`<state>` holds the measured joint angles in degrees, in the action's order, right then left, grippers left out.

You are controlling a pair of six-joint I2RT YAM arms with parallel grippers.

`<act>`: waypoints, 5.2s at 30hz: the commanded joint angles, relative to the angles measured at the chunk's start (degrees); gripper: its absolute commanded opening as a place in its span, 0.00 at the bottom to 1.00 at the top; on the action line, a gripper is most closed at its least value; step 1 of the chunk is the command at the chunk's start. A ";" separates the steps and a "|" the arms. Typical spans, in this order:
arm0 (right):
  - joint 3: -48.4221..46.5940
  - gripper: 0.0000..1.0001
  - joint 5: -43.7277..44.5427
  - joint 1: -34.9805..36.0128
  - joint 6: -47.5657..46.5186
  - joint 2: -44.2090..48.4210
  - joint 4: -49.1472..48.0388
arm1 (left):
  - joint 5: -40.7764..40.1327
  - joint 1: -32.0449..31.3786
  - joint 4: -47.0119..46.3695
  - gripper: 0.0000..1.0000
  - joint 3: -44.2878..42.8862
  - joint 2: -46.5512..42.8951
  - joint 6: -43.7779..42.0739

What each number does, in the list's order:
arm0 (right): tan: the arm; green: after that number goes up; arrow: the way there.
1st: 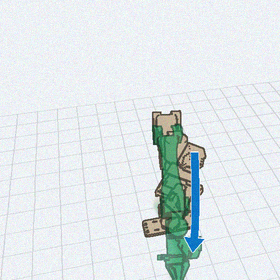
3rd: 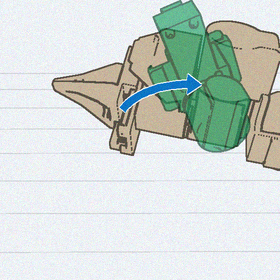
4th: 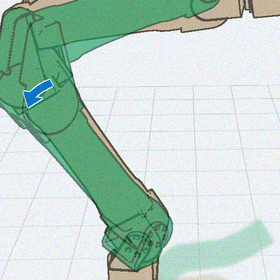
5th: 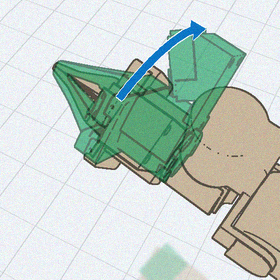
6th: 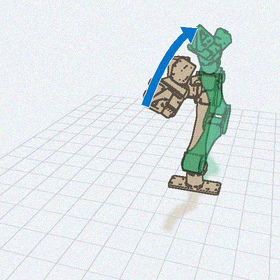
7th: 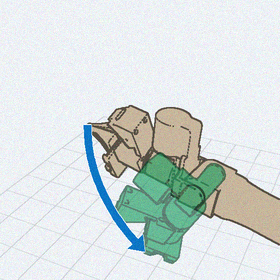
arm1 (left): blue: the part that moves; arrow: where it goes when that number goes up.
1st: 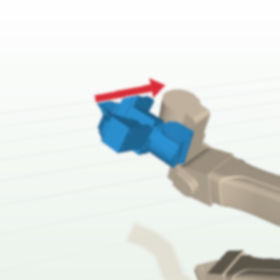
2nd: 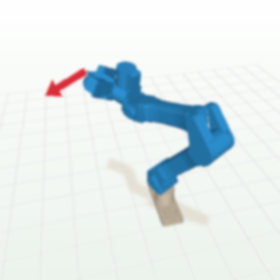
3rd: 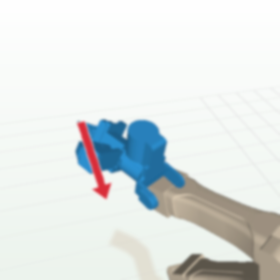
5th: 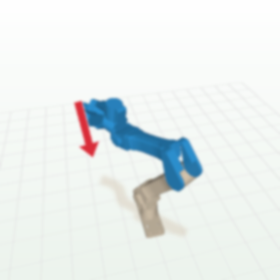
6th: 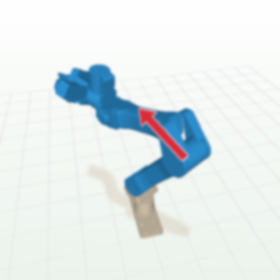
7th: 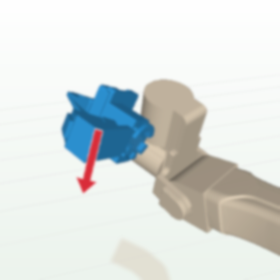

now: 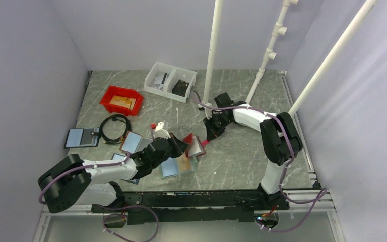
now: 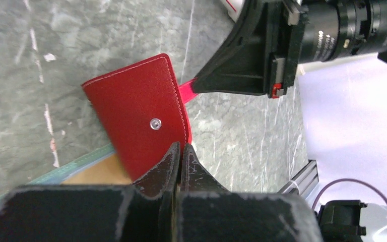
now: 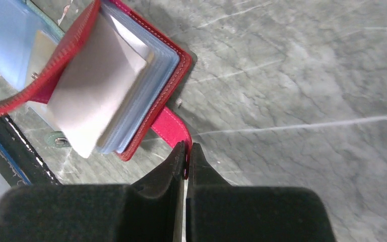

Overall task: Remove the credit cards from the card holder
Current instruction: Open the card holder at the center of the board, then remove the credit card from the card holder.

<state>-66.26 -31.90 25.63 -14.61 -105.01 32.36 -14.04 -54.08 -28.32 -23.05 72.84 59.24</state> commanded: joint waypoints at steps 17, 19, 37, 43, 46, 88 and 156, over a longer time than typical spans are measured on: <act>2.64 0.00 10.70 -2.14 -4.70 10.63 -2.99 | -3.97 7.33 16.54 0.00 0.55 1.97 0.87; 2.94 0.00 12.19 -2.22 -4.96 10.40 -3.11 | -4.81 7.37 16.88 0.00 0.82 1.94 0.59; 0.04 0.36 5.92 -2.34 -7.04 6.72 2.66 | -1.26 8.47 28.95 0.37 -6.72 -0.36 -5.32; -0.09 0.42 2.83 -2.34 -7.81 9.78 3.35 | 1.10 8.47 32.49 0.48 -6.14 -11.75 -10.40; -0.22 0.44 1.32 -2.34 -8.53 10.98 3.97 | 4.18 8.48 32.11 0.54 -6.38 -16.08 -13.54; -0.10 0.45 -1.82 -6.82 -8.49 12.95 4.02 | -14.05 -3.75 59.28 0.69 -51.15 32.91 -15.44; -1.20 0.43 -10.81 -1.89 -12.43 10.06 7.22 | 21.83 4.78 19.72 0.68 -16.97 -11.51 -16.81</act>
<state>-65.43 -41.63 23.79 -26.81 -95.13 40.45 0.86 -49.45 0.08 -39.53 57.63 41.28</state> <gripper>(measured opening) 0.438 0.694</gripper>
